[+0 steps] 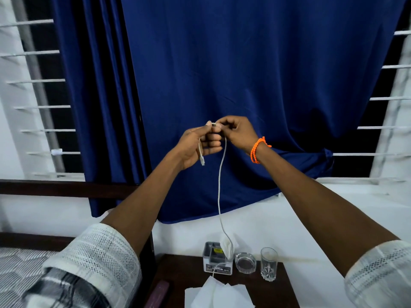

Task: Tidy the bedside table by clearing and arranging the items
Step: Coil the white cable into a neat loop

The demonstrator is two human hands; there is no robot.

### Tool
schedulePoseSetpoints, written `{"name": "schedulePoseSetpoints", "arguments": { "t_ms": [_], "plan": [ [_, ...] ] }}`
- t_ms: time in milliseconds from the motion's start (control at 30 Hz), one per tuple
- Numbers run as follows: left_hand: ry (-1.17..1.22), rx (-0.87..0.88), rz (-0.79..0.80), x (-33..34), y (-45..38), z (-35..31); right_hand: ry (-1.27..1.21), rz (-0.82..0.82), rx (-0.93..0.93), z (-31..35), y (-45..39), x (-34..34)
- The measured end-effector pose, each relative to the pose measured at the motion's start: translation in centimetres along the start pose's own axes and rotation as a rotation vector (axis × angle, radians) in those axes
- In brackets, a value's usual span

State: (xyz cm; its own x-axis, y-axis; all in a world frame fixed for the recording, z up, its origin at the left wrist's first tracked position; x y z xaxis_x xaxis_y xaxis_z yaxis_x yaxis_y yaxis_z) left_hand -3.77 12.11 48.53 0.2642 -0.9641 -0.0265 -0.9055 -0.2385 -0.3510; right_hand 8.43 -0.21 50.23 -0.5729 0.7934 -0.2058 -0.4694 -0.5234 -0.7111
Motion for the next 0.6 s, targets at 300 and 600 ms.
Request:
{"name": "schedulePoseSetpoints", "arguments": {
  "t_ms": [300,600],
  "plan": [
    [0.226,-0.018,0.197,0.7,0.8,-1.0,-0.221,0.035,0.096,0.2,1.0,0.6],
    [0.312,0.024,0.272,1.8,1.6,-1.5,-0.416,0.043,0.188,1.3,1.4,1.2]
  ]
}}
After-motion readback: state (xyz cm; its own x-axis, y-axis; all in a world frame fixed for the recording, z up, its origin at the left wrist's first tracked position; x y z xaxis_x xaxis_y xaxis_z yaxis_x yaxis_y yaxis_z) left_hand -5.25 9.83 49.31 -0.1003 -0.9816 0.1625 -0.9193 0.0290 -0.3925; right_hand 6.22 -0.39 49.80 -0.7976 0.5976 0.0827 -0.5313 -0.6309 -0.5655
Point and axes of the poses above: each hand's wrist, its own y-axis away from the middle knuckle, its own x-axis out of the palm, z = x × y, the point moved 1 cm from there along -y, towards the middle knuckle, and after that the axes turned 10 degrees about -y, right-handed, at the moved point
